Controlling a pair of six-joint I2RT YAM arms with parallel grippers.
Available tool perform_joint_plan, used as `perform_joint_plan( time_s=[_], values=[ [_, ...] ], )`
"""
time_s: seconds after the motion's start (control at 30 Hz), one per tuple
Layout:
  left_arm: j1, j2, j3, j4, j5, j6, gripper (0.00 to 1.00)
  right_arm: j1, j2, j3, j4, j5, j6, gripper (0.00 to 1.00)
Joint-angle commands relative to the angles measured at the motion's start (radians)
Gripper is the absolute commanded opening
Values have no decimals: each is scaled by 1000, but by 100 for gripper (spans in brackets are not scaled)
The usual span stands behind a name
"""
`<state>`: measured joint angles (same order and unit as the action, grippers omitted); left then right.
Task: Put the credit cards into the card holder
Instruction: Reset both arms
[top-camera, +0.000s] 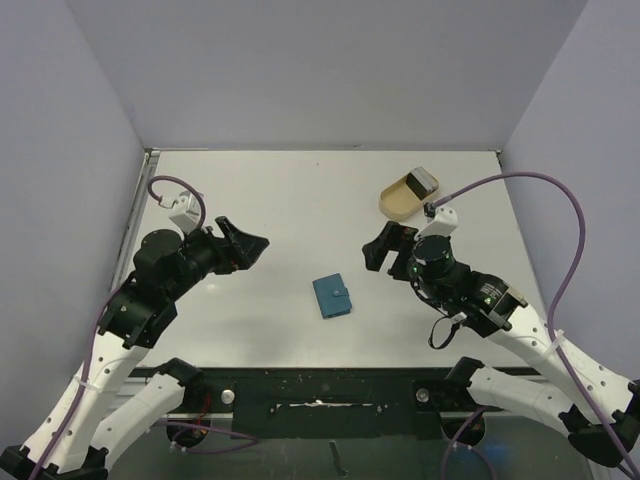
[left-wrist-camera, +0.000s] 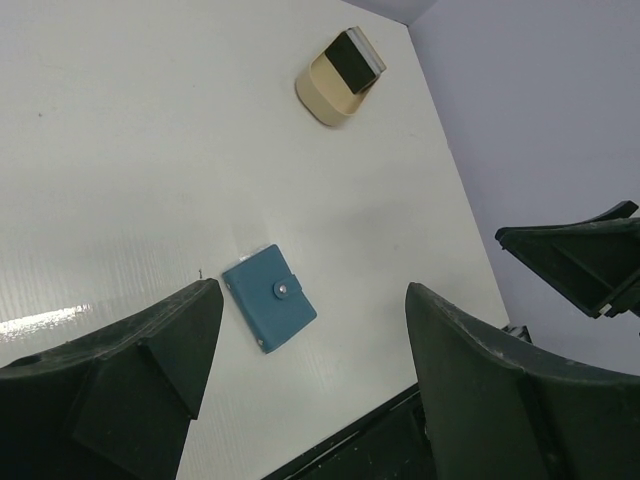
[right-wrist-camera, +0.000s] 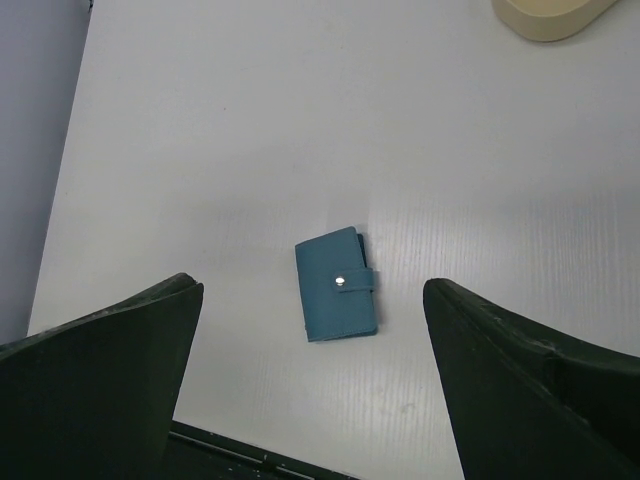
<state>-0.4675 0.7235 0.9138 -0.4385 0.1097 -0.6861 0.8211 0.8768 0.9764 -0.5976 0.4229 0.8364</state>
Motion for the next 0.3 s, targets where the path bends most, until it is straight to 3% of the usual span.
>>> perform_joint_plan(
  time_s=[0.0,0.27],
  values=[
    [7,-12,4,78,3,-14,74,-2,-5,-5,32,39,29,98],
    [7,-8,-6,67,-15,-20,74,-2,-6,-17,42,37,31,98]
  ],
)
